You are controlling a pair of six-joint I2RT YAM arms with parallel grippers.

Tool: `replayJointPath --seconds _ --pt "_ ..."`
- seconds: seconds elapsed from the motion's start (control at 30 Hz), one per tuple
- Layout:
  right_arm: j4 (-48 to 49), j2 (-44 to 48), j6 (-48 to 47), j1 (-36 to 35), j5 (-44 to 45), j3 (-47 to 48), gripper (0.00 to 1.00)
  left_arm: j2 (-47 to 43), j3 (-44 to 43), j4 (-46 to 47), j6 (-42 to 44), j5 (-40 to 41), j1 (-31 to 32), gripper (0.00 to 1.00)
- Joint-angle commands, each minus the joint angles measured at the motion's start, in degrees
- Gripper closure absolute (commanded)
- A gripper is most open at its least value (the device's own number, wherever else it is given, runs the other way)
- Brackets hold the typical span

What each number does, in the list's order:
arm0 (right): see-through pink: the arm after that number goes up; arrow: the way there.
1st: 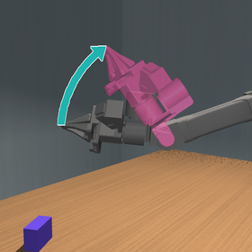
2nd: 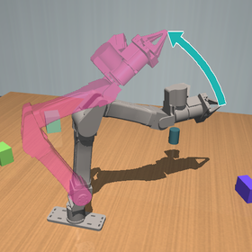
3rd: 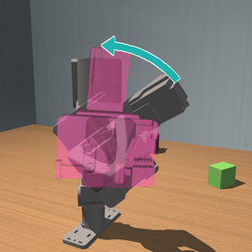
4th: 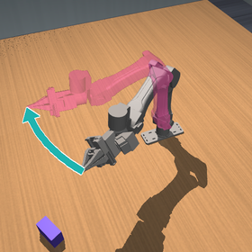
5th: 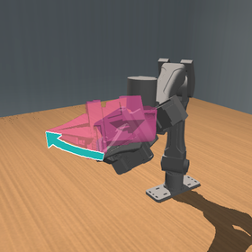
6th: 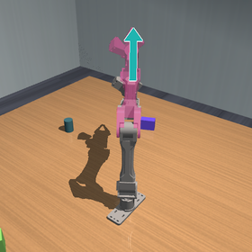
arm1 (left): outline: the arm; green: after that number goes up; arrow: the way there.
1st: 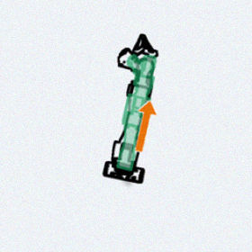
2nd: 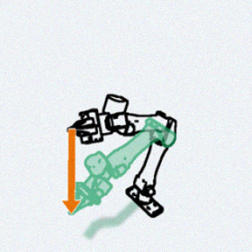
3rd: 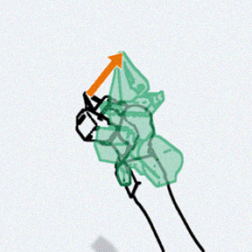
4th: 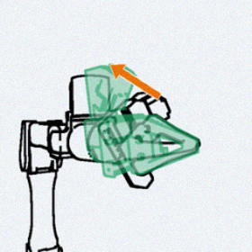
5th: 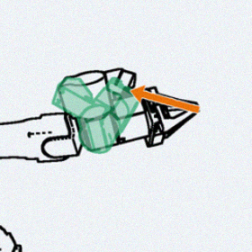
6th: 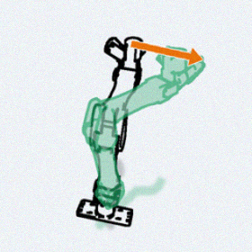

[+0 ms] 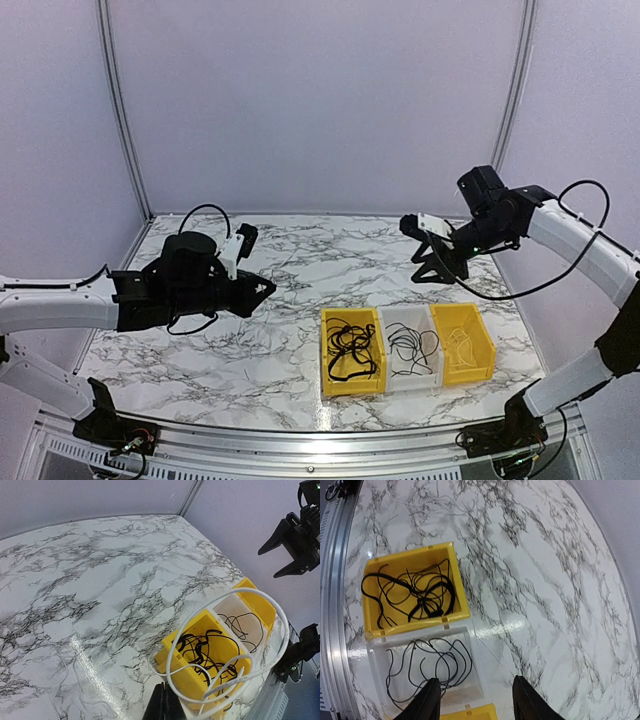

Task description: Untangle the cables

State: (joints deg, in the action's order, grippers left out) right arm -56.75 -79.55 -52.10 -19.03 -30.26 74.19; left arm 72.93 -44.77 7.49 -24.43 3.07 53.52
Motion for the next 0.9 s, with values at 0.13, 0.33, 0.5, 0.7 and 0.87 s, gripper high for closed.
replayJointPath --seconds 0.13,0.33,0.5,0.7,0.87 --pt "18.16 -7.18 18.61 -16.60 -8.12 10.40 0.47 0.47 -6.72 -2.83 1.58 -8.81 -0.31 1.00" --pt "23.86 -16.12 28.68 -19.28 -15.14 15.28 0.45 0.81 -8.65 -0.78 1.03 -9.51 -0.26 1.00" --pt "23.83 -20.56 29.35 -21.03 -18.94 17.81 0.43 0.23 -8.41 1.14 -0.15 -9.17 -0.27 1.00" --pt "24.40 -23.31 31.55 -21.89 -22.43 18.00 0.40 -0.46 -7.76 3.25 -1.13 -8.14 -0.25 1.00" --pt "25.66 -25.26 33.53 -22.19 -21.68 17.44 0.43 -0.25 -8.25 3.49 -1.16 -8.04 -0.27 1.00"
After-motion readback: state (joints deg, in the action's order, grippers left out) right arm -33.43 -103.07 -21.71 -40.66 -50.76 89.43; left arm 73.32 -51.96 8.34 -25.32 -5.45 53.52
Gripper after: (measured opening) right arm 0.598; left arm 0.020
